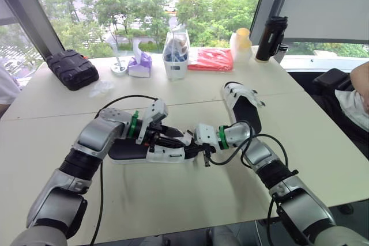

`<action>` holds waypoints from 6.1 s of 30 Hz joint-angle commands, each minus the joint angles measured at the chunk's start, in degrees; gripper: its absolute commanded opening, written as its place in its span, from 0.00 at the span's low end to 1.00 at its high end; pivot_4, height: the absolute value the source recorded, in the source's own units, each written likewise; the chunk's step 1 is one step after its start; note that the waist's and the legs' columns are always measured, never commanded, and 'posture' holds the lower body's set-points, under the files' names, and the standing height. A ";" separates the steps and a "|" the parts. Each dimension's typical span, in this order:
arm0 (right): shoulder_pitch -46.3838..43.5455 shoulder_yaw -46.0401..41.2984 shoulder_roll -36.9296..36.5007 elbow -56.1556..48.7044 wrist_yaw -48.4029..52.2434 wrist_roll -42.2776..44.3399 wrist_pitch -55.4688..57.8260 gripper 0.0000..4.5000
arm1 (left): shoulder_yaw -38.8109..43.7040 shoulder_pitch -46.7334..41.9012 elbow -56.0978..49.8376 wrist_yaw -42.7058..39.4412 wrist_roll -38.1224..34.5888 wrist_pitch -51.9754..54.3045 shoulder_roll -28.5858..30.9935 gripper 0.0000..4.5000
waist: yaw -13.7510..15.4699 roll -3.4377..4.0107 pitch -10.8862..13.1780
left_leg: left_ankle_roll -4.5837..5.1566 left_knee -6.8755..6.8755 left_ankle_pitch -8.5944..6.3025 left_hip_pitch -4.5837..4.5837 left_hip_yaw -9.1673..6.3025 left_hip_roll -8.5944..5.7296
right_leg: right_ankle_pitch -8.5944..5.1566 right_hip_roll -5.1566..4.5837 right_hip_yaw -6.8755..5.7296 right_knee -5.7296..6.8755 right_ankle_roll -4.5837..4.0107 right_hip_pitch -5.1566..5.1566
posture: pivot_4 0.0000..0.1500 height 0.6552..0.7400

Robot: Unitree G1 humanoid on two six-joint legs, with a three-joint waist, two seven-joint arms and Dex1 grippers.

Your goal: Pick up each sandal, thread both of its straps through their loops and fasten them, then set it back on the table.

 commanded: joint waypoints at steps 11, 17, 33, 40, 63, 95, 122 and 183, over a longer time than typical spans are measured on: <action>2.41 3.77 -0.15 3.48 0.94 -3.64 1.20 0.00 | -3.56 0.52 -3.23 -3.59 1.23 -0.48 0.76 0.43 | -0.01 0.00 0.00 | 0.00 0.01 0.00 0.01 0.00 0.00 | 0.00 0.00 0.00 0.02 0.00 0.00 | 1.00 1.00; 2.76 3.77 -0.33 3.13 0.91 -3.66 1.24 0.00 | -2.92 0.56 -1.25 1.20 1.42 2.38 -2.54 0.43 | 0.00 0.00 0.00 | 0.01 0.02 0.00 0.01 0.00 0.00 | 0.00 0.00 0.00 0.02 0.00 0.02 | 1.00 1.00; 3.24 3.77 -0.49 2.54 0.82 -3.64 1.47 0.00 | 3.84 1.91 2.36 15.20 -2.56 19.05 -8.56 0.43 | -0.01 0.12 -0.15 | 0.01 0.03 0.00 0.27 -0.01 0.00 | 0.00 0.00 0.00 0.03 0.01 0.28 | 1.00 1.00; 3.29 3.82 -0.40 2.37 0.87 -3.60 1.67 0.00 | 6.41 3.12 1.71 18.32 -5.15 21.62 -10.41 0.01 | 0.00 0.12 -0.16 | 0.00 0.03 0.00 0.29 -0.01 0.01 | 0.00 0.00 0.01 0.02 0.01 0.30 | 1.00 1.00; 2.83 3.94 -0.80 2.75 1.92 -3.64 1.46 0.00 | 4.26 18.68 11.51 24.51 26.35 -74.73 -2.89 0.01 | 0.83 0.17 -0.24 | -0.02 -0.07 0.01 0.36 0.07 0.03 | 0.02 -0.03 0.07 -0.04 -0.05 0.32 | 1.00 1.00; 1.61 4.06 0.09 5.18 2.60 -4.29 -0.41 0.00 | -16.70 -0.68 17.81 114.11 100.75 -93.50 14.24 0.01 | 1.24 0.17 -0.26 | 0.03 -0.24 -0.02 0.85 0.10 0.03 | -0.03 0.06 0.06 0.04 0.05 0.71 | 1.00 1.00; 0.93 4.10 0.83 7.21 2.47 -4.54 -1.50 0.00 | -10.98 0.91 26.91 94.06 67.77 -112.45 25.52 0.86 | 1.16 0.17 -0.26 | 0.04 -0.25 -0.02 0.88 0.09 0.08 | -0.03 0.09 0.06 0.04 0.05 0.72 | 1.00 1.00; 2.18 4.50 0.46 4.65 2.23 -4.59 -0.32 0.00 | 13.82 20.49 -12.72 19.05 -33.21 16.15 2.00 0.01 | -0.02 0.20 -0.12 | 0.26 -0.25 -0.18 0.86 0.03 0.39 | -0.31 0.25 -0.06 -0.04 -0.23 0.77 | 1.00 1.00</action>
